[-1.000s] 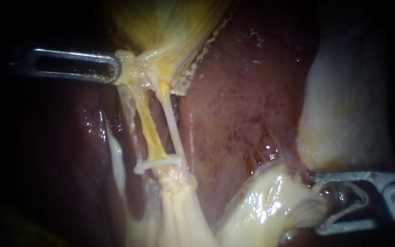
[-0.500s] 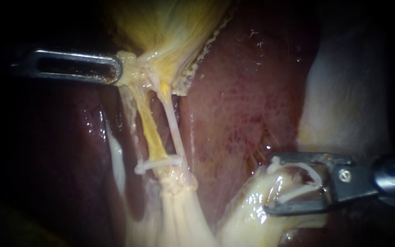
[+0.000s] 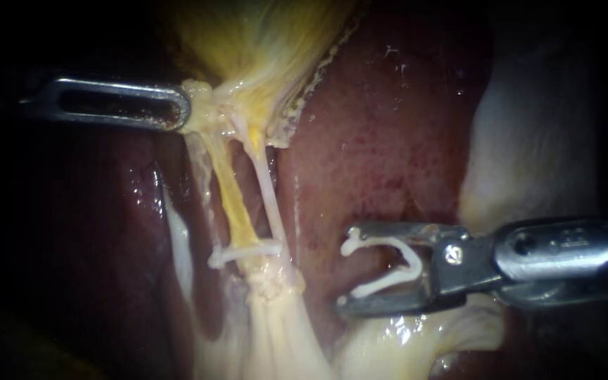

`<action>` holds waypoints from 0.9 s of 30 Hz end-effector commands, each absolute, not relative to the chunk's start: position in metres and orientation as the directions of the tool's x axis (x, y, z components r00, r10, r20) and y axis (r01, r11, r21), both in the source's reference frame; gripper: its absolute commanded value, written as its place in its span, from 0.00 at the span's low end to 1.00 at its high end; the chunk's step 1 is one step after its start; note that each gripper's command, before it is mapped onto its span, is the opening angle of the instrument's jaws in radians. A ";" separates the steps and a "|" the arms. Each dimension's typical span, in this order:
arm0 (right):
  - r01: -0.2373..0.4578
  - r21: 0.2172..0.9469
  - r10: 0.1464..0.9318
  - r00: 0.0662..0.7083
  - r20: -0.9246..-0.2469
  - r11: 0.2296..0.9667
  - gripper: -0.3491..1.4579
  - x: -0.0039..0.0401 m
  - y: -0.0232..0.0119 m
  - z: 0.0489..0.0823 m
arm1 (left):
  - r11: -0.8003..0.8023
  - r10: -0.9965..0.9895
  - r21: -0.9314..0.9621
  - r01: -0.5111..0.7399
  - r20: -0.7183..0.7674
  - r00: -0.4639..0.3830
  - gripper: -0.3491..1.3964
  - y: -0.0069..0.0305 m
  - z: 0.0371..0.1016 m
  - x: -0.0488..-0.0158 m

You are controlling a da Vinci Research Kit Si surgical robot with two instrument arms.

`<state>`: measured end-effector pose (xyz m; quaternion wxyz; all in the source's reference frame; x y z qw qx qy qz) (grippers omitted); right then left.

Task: Clipping second clip left tube

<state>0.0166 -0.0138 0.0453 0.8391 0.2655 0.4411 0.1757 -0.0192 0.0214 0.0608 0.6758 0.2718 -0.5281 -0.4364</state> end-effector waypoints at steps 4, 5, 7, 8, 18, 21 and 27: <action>-0.064 0.611 0.539 0.550 -0.638 0.789 0.46 0.0179 -0.0135 0.0456 | 0.471 -0.877 0.827 0.306 0.477 0.060 0.00 0.0214 0.0609 -0.0193; -0.064 0.611 0.540 0.547 -0.639 0.789 0.46 0.0183 -0.0134 0.0458 | 0.471 -0.877 0.827 0.306 0.477 0.060 0.00 0.0214 0.0609 -0.0193; -0.068 0.616 0.548 0.542 -0.638 0.784 0.46 0.0189 -0.0132 0.0460 | 0.472 -0.877 0.828 0.304 0.477 0.061 0.00 0.0214 0.0609 -0.0194; -0.066 0.618 0.550 0.537 -0.640 0.783 0.46 0.0193 -0.0130 0.0462 | 0.472 -0.877 0.828 0.304 0.477 0.061 0.00 0.0214 0.0609 -0.0194; -0.072 0.643 0.576 0.529 -0.623 0.762 0.46 0.0212 -0.0122 0.0482 | 0.472 -0.877 0.827 0.305 0.478 0.061 0.00 0.0213 0.0609 -0.0195; -0.065 0.650 0.579 0.528 -0.622 0.757 0.46 0.0217 -0.0122 0.0488 | 0.472 -0.877 0.828 0.302 0.477 0.062 0.00 0.0213 0.0610 -0.0195; -0.045 0.659 0.577 0.532 -0.620 0.750 0.46 0.0224 -0.0121 0.0495 | 0.472 -0.877 0.828 0.303 0.477 0.061 0.00 0.0213 0.0609 -0.0195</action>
